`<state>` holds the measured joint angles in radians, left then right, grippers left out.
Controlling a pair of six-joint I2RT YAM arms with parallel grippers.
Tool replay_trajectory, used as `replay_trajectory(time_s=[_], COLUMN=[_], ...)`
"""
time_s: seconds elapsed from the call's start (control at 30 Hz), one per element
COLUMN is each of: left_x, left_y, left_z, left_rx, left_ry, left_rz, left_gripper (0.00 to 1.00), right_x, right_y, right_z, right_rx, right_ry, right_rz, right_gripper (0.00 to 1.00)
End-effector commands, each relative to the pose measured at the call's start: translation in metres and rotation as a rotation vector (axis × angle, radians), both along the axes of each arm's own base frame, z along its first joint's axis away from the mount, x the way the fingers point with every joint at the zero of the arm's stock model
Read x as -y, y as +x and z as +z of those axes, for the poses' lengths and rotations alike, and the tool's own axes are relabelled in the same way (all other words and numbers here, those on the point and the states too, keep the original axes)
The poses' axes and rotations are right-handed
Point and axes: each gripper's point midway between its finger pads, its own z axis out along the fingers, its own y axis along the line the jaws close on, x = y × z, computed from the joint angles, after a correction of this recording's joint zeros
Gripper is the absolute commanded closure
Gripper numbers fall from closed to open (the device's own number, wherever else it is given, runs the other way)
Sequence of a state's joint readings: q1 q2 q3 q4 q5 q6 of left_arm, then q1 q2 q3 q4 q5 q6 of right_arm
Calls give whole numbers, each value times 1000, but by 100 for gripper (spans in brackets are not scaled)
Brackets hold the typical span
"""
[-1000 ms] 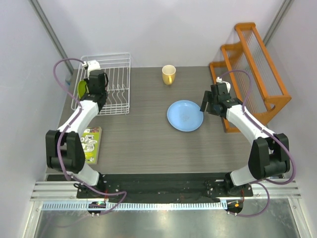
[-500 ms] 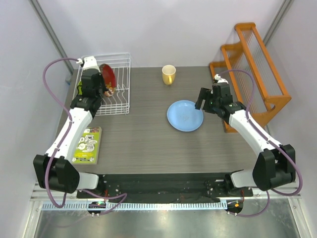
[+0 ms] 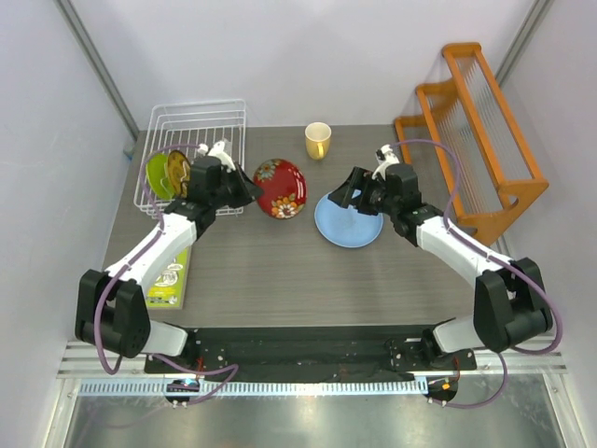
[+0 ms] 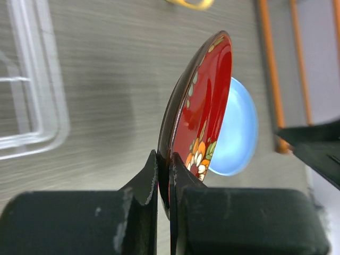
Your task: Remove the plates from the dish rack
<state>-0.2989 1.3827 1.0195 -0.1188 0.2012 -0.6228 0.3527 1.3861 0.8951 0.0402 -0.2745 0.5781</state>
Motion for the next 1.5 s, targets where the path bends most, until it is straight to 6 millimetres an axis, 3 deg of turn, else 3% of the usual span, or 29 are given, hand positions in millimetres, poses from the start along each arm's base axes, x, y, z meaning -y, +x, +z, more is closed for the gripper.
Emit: replay_trajectory(time_s=[0.0,0.27,0.37,0.4,0.43,0.5,0.53,0.57,0.63,0.67,0.77,0.9,0.97,1.07,1.1,1.2,1.23,1.47], left_x=[48,83,92,93,94,93,91,90,85,83,72,39,21,-12,-21,-46,-52,-96], left_y=[0,-12,-16,-16,-16,-15,-15,-13,-13,-10,-9,1,1,0,-3,-8,-13,-29], left_z=[55,54,51,50,49,46,45,43,39,38,25,15,10,19,30,35,46,61], left_rx=[138,120,108,111,109,103,104,106,102,104,81,89,96,153,185,222,252,319], left_ry=[-238,-351,-370,-374,-377,-375,-371,-358,-334,-321,-237,-60,36,156,170,244,245,347], left_rz=[-130,-228,-261,-266,-267,-256,-249,-235,-216,-197,-156,-22,23,133,163,249,273,430], left_gripper=[100,100,100,100,100,100,100,97,80,62,31,15,11,9,8,6,5,1], right_x=[-27,-42,-45,-46,-46,-44,-41,-37,-26,-21,1,35,56,78,84,94,94,80], right_y=[5,8,8,8,8,8,9,9,12,13,15,16,19,15,15,14,14,19], right_z=[18,5,1,0,0,2,1,1,1,0,2,3,3,-15,-21,-32,-34,-51], right_rx=[57,35,31,26,29,43,39,41,47,50,60,60,55,-7,-23,-52,-57,-86], right_ry=[128,170,175,178,180,172,159,145,83,54,-31,-90,-110,-135,-136,-141,-139,-48], right_rz=[71,107,125,129,131,123,107,89,39,24,-59,-162,-213,-241,-250,-265,-263,-202], right_gripper=[17,19,30,37,59,79,98,99,99,99,99,99,99,99,99,99,99,99])
